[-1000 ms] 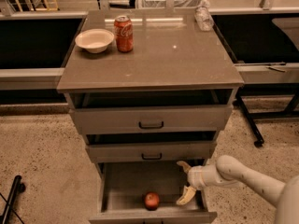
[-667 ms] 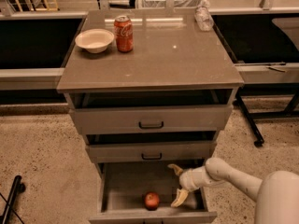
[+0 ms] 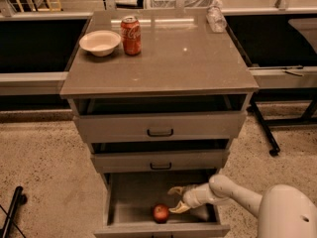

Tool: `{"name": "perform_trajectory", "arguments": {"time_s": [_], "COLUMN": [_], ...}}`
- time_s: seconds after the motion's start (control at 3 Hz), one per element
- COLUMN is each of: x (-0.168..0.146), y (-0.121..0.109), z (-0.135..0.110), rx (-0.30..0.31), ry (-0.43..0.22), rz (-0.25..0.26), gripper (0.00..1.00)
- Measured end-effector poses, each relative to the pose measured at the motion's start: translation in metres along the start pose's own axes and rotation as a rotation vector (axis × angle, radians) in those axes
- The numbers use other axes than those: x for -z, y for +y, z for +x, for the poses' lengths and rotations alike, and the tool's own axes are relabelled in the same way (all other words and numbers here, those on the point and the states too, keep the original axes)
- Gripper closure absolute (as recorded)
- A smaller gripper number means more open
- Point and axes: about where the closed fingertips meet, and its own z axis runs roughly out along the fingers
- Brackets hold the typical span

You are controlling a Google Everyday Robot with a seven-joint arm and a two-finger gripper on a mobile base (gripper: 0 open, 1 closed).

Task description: Pick apple from bottom drawer and place on counter

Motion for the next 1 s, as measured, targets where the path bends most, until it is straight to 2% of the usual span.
{"name": "perform_trajectory", "arguments": {"time_s": [0.33,0.67,1.0], "x": [-0.026,-0.051,-0.068], "y": [-0.003,-0.002,0.006], "z": [0.014,0.022,0.028], "rx": [-0.014,-0.027,-0.037], "ry": [0.007,0.002,0.005], "rz": [-0.003,-0.032,-0.078], "gripper": [0.42,0.35,0.22]}}
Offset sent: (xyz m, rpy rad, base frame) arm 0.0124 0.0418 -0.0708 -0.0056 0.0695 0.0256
